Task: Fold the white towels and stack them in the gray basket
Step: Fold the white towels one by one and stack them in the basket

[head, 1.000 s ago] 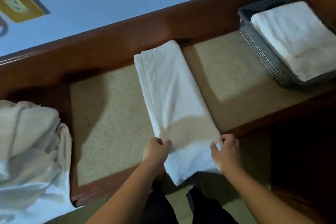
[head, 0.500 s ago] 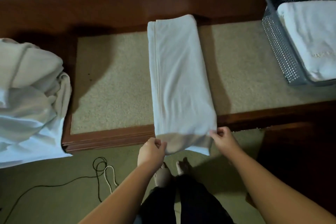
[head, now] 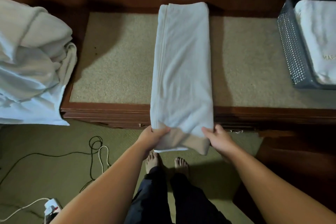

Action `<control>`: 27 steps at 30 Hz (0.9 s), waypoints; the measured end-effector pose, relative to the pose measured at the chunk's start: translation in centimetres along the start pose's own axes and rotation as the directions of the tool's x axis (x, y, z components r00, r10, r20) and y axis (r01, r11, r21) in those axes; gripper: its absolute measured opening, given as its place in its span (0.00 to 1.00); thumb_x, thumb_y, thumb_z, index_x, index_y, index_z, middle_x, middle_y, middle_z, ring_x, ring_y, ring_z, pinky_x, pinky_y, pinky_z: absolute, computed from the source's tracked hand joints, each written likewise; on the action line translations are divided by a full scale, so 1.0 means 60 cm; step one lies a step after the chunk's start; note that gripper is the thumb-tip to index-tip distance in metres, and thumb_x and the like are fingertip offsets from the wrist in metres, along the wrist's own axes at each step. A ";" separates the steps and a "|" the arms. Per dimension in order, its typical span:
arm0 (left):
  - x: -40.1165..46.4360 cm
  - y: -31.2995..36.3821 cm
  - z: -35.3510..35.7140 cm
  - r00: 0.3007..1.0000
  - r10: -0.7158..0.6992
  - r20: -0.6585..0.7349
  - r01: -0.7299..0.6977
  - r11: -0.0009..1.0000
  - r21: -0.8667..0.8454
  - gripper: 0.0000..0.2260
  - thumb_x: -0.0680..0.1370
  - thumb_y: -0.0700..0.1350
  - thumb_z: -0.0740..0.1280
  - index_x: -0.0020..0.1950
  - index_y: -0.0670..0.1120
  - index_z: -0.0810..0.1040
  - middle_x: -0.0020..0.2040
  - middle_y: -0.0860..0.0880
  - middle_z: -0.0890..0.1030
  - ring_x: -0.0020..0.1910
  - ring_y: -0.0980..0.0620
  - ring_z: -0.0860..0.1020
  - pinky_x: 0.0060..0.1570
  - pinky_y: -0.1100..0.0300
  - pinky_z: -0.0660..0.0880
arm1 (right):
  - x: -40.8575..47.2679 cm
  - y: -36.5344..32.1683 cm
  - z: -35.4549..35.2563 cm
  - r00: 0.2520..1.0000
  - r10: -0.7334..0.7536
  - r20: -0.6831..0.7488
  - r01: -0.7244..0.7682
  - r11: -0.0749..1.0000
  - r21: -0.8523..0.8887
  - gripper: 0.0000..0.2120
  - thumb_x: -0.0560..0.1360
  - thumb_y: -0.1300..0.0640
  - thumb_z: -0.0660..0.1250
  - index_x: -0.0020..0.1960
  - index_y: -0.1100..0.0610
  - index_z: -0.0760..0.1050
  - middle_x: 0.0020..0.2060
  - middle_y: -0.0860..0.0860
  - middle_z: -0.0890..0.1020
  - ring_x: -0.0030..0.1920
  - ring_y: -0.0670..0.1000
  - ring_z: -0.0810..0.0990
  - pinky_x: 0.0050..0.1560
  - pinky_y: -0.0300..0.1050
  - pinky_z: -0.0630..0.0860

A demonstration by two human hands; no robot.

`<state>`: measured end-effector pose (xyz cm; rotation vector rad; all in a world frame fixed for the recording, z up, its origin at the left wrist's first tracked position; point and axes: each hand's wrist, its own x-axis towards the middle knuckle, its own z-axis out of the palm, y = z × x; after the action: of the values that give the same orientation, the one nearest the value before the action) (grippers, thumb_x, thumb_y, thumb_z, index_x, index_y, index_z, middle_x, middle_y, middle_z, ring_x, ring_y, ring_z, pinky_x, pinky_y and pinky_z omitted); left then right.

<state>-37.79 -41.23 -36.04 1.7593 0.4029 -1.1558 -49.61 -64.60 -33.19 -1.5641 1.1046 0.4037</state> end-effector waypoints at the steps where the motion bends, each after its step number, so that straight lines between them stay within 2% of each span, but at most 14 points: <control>1: -0.012 -0.003 0.001 0.999 0.017 -0.028 -0.018 0.999 -0.035 0.31 0.66 0.64 0.81 0.62 0.50 0.80 0.56 0.51 0.86 0.54 0.49 0.85 0.58 0.48 0.82 | -0.010 -0.001 -0.004 1.000 -0.006 -0.005 0.005 1.000 -0.017 0.17 0.80 0.49 0.71 0.62 0.58 0.71 0.56 0.53 0.83 0.54 0.53 0.83 0.55 0.50 0.78; 3: -0.038 -0.012 0.000 0.996 0.038 -0.079 -0.044 0.996 -0.073 0.33 0.64 0.65 0.79 0.63 0.49 0.79 0.55 0.49 0.87 0.53 0.47 0.86 0.57 0.43 0.83 | -0.035 0.000 -0.015 1.000 -0.013 -0.007 0.013 1.000 0.000 0.19 0.80 0.48 0.71 0.62 0.56 0.68 0.56 0.54 0.84 0.52 0.54 0.84 0.53 0.54 0.82; 5: -0.065 -0.019 -0.002 0.994 0.046 -0.102 -0.056 0.994 -0.094 0.28 0.69 0.60 0.78 0.62 0.46 0.77 0.54 0.45 0.85 0.49 0.45 0.86 0.50 0.43 0.84 | -0.062 -0.003 -0.025 1.000 0.006 0.006 -0.006 0.992 0.128 0.19 0.79 0.48 0.72 0.63 0.53 0.67 0.56 0.55 0.83 0.52 0.57 0.85 0.52 0.63 0.84; 8: -0.108 -0.023 -0.008 0.993 0.063 -0.101 -0.074 0.991 -0.114 0.16 0.79 0.50 0.74 0.60 0.43 0.75 0.51 0.42 0.83 0.37 0.49 0.81 0.33 0.54 0.78 | -0.102 -0.023 -0.038 0.996 -0.039 0.076 0.017 0.961 0.276 0.21 0.80 0.52 0.72 0.65 0.42 0.65 0.58 0.52 0.81 0.56 0.57 0.84 0.53 0.65 0.84; 11: -0.156 -0.013 -0.027 0.986 0.117 -0.123 -0.130 0.986 -0.102 0.13 0.80 0.45 0.73 0.60 0.42 0.75 0.48 0.41 0.82 0.33 0.51 0.78 0.31 0.59 0.75 | -0.136 -0.051 -0.058 0.982 -0.143 0.127 0.110 0.966 0.234 0.25 0.78 0.57 0.73 0.63 0.32 0.68 0.55 0.55 0.84 0.55 0.59 0.84 0.56 0.66 0.82; 13: -0.190 0.007 -0.038 0.972 0.184 -0.147 -0.195 0.979 -0.064 0.13 0.80 0.44 0.73 0.60 0.41 0.76 0.45 0.42 0.83 0.33 0.50 0.79 0.33 0.58 0.76 | -0.155 -0.068 -0.074 0.971 -0.185 0.154 0.163 0.976 0.144 0.25 0.78 0.58 0.73 0.62 0.30 0.71 0.54 0.59 0.84 0.54 0.60 0.84 0.55 0.61 0.83; 15: -0.220 0.036 -0.043 0.948 0.269 -0.168 -0.275 0.961 -0.012 0.13 0.80 0.45 0.73 0.60 0.42 0.77 0.46 0.43 0.85 0.34 0.50 0.81 0.35 0.57 0.77 | -0.171 -0.085 -0.089 0.955 -0.218 0.201 0.206 0.976 0.076 0.18 0.79 0.57 0.72 0.58 0.34 0.77 0.57 0.57 0.83 0.55 0.60 0.82 0.51 0.56 0.79; 17: -0.247 0.072 -0.043 0.912 0.350 -0.215 -0.352 0.936 0.032 0.14 0.79 0.44 0.73 0.63 0.47 0.76 0.48 0.43 0.85 0.34 0.48 0.83 0.35 0.56 0.78 | -0.186 -0.106 -0.105 0.947 -0.230 0.225 0.219 0.973 0.073 0.10 0.80 0.56 0.71 0.53 0.41 0.83 0.59 0.50 0.82 0.60 0.56 0.80 0.57 0.53 0.76; 19: -0.271 0.111 -0.045 0.867 0.435 -0.241 -0.435 0.899 0.057 0.18 0.78 0.43 0.72 0.65 0.56 0.75 0.47 0.43 0.85 0.34 0.46 0.83 0.34 0.55 0.78 | -0.200 -0.133 -0.123 0.938 -0.254 0.236 0.236 0.966 0.104 0.09 0.81 0.56 0.69 0.49 0.45 0.87 0.58 0.45 0.83 0.64 0.48 0.77 0.65 0.52 0.71; 21: -0.293 0.161 -0.049 0.832 0.511 -0.215 -0.501 0.859 0.101 0.16 0.79 0.42 0.70 0.62 0.61 0.80 0.45 0.46 0.85 0.34 0.47 0.82 0.33 0.56 0.78 | -0.210 -0.170 -0.145 0.928 -0.289 0.234 0.256 0.953 0.162 0.10 0.82 0.57 0.68 0.50 0.47 0.88 0.56 0.42 0.85 0.65 0.42 0.76 0.70 0.51 0.68; 23: -0.305 0.215 -0.059 0.815 0.550 -0.182 -0.527 0.834 0.161 0.11 0.80 0.40 0.67 0.53 0.55 0.86 0.41 0.47 0.84 0.32 0.50 0.80 0.33 0.57 0.76 | -0.211 -0.209 -0.165 0.914 -0.322 0.247 0.270 0.937 0.222 0.10 0.81 0.58 0.68 0.52 0.49 0.88 0.57 0.42 0.85 0.67 0.45 0.75 0.73 0.52 0.66; 24: -0.308 0.248 -0.064 0.808 0.563 -0.172 -0.541 0.825 0.162 0.11 0.80 0.39 0.67 0.50 0.51 0.87 0.39 0.47 0.83 0.32 0.50 0.80 0.32 0.58 0.76 | -0.206 -0.232 -0.176 0.903 -0.347 0.254 0.281 0.923 0.262 0.10 0.80 0.59 0.69 0.54 0.51 0.88 0.59 0.45 0.85 0.69 0.49 0.75 0.73 0.54 0.67; 25: -0.308 0.282 -0.071 0.805 0.571 -0.163 -0.553 0.821 0.144 0.10 0.80 0.38 0.66 0.49 0.48 0.87 0.38 0.46 0.82 0.32 0.49 0.79 0.32 0.58 0.75 | -0.201 -0.258 -0.187 0.892 -0.370 0.258 0.284 0.905 0.317 0.10 0.78 0.58 0.70 0.55 0.53 0.88 0.62 0.50 0.84 0.69 0.53 0.76 0.70 0.54 0.70; 27: -0.302 0.354 -0.089 0.810 0.572 -0.132 -0.563 0.821 0.096 0.09 0.82 0.38 0.65 0.51 0.43 0.86 0.37 0.45 0.82 0.33 0.49 0.78 0.31 0.60 0.76 | -0.190 -0.317 -0.206 0.872 -0.415 0.259 0.277 0.855 0.438 0.15 0.73 0.54 0.73 0.58 0.58 0.86 0.61 0.58 0.83 0.61 0.55 0.79 0.54 0.47 0.78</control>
<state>-29.35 -43.16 -8.97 1.8442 -0.0783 -0.6015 -43.55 -71.98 -9.67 -1.2424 0.5605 0.1809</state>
